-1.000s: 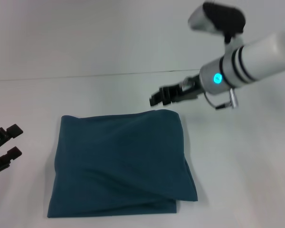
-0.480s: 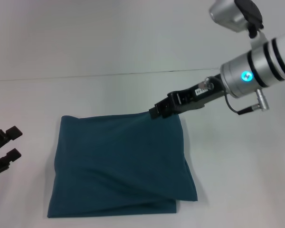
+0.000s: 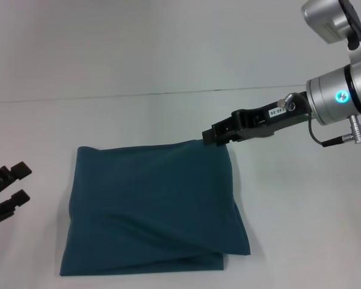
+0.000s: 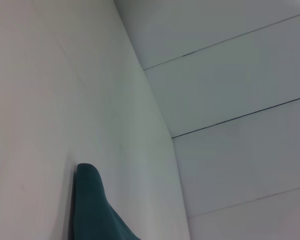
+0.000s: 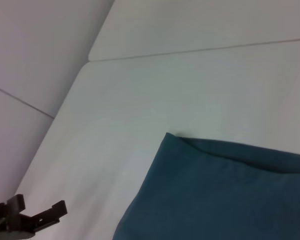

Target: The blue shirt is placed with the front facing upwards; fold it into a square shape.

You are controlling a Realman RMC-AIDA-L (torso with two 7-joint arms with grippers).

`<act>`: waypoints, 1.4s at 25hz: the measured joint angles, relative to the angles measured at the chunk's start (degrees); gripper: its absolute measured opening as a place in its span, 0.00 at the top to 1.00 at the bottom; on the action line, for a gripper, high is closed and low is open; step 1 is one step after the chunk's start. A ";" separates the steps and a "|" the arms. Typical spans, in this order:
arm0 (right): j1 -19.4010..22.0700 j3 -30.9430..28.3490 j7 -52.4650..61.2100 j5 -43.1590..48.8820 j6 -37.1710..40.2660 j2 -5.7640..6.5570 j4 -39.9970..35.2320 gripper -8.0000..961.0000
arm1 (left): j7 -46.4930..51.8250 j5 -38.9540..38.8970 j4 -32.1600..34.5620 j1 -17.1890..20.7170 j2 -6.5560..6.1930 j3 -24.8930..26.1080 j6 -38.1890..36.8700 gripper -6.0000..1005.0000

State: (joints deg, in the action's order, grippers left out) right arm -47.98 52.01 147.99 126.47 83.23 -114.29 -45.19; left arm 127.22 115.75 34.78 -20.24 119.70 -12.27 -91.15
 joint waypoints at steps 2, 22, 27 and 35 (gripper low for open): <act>0.31 -0.42 -4.03 -1.49 0.55 -0.09 -0.07 0.56 | -1.97 0.01 0.47 -0.08 -0.02 -0.99 -1.42 0.07; 14.20 2.10 -57.55 -15.57 6.34 -5.68 8.98 0.19 | -34.43 8.46 13.71 2.46 -0.92 -8.59 -22.16 0.07; 14.68 2.21 -61.44 -15.74 7.12 -5.59 14.13 0.06 | -44.12 10.19 13.14 4.28 0.86 -11.00 -23.37 0.07; 14.06 3.06 -64.42 -15.62 7.04 -5.83 19.97 0.04 | -56.98 10.34 8.05 4.08 3.07 -13.09 -21.89 0.07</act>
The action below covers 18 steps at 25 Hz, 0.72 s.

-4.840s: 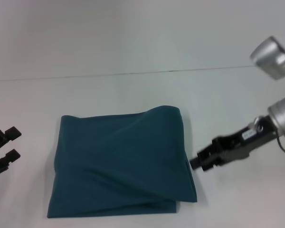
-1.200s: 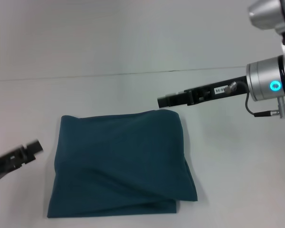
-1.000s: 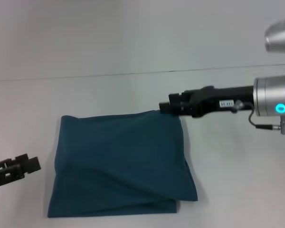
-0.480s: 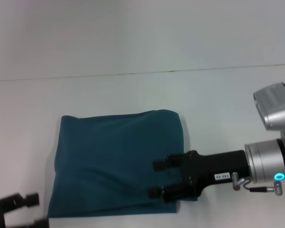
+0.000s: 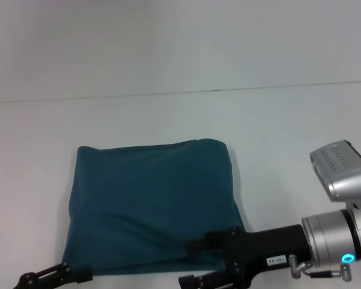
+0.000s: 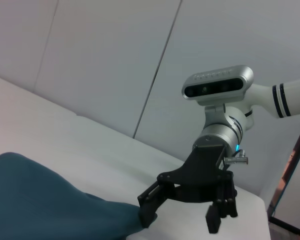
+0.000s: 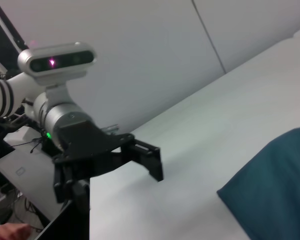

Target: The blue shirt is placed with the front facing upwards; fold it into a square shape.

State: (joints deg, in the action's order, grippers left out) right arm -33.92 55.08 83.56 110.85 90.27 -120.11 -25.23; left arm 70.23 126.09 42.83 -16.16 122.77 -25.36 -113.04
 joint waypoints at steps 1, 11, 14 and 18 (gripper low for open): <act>0.03 0.13 -0.17 0.04 0.00 0.00 0.33 0.04 | 0.40 0.01 -0.04 -0.14 -0.04 -0.09 0.13 0.07; 1.63 0.43 -5.61 -0.17 -1.37 0.10 3.73 0.04 | 5.62 0.21 -0.11 -2.14 -0.77 -1.22 2.33 0.07; 2.02 0.55 -11.24 -0.14 -1.81 0.10 5.19 0.04 | 6.19 0.65 -0.04 -2.79 -0.93 -2.11 2.56 0.07; 2.77 0.09 -15.10 -0.84 -1.85 0.00 5.52 0.04 | 5.49 0.98 0.00 -3.41 -1.01 -2.57 3.07 0.07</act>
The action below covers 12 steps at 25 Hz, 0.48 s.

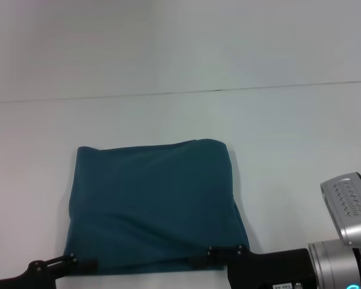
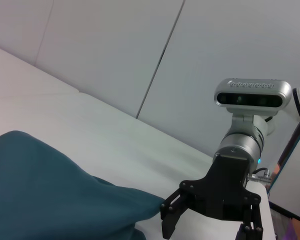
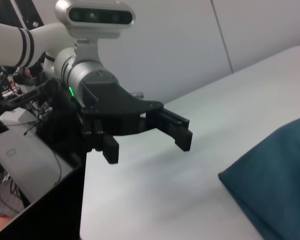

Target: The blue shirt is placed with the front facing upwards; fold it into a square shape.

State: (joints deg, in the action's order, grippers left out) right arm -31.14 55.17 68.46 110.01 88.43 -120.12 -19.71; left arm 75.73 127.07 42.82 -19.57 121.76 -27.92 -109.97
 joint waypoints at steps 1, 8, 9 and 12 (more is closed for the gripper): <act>0.00 -0.07 -0.01 -0.33 0.09 -0.01 0.05 0.04 | 0.00 0.02 -0.08 -0.15 -0.02 -0.13 0.06 0.07; -0.33 -0.12 0.31 -1.36 0.44 -0.03 0.42 0.04 | -0.05 0.46 -0.12 -0.40 0.00 -1.50 0.62 0.07; -0.41 -0.13 0.31 -1.37 0.45 -0.03 0.43 0.04 | -0.04 0.46 -0.11 -0.40 0.01 -1.50 0.68 0.07; -0.48 -0.15 0.31 -1.38 0.52 -0.03 0.49 0.04 | -0.01 0.46 -0.11 -0.40 0.03 -1.56 0.76 0.07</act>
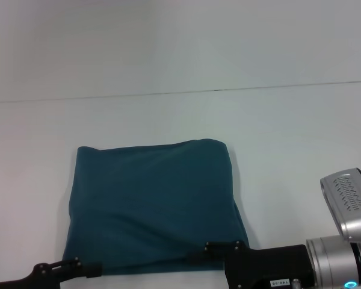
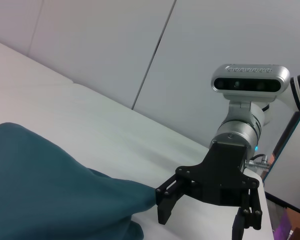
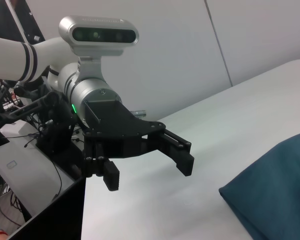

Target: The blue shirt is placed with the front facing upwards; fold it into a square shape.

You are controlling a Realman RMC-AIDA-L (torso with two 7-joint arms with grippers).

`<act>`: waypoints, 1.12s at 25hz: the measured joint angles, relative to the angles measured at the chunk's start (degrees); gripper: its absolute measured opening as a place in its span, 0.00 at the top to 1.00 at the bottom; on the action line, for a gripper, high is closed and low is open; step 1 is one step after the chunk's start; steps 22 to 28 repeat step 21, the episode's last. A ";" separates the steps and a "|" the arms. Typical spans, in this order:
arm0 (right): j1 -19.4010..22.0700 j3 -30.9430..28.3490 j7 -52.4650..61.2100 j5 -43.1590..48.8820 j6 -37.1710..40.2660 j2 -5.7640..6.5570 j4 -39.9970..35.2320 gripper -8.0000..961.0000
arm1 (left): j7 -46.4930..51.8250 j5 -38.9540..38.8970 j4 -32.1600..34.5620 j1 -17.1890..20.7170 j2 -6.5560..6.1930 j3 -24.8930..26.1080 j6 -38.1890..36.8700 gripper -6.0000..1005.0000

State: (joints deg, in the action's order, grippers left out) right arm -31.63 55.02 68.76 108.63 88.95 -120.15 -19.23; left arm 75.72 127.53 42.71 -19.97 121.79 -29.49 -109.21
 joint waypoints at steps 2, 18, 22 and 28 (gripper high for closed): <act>-0.01 0.00 0.01 0.00 0.02 0.00 0.02 0.04 | -0.02 0.04 0.00 0.01 0.01 -0.11 0.00 0.07; 0.24 0.00 0.06 -0.71 0.20 0.00 0.07 0.04 | -0.89 0.18 0.00 0.43 0.03 -0.52 0.23 0.07; 0.19 0.00 0.06 -0.71 0.31 0.00 0.07 0.04 | -0.91 0.17 0.00 0.49 0.03 -0.45 0.23 0.07; 0.19 0.00 0.06 -0.71 0.31 0.00 0.07 0.04 | -0.91 0.17 0.00 0.49 0.03 -0.45 0.23 0.07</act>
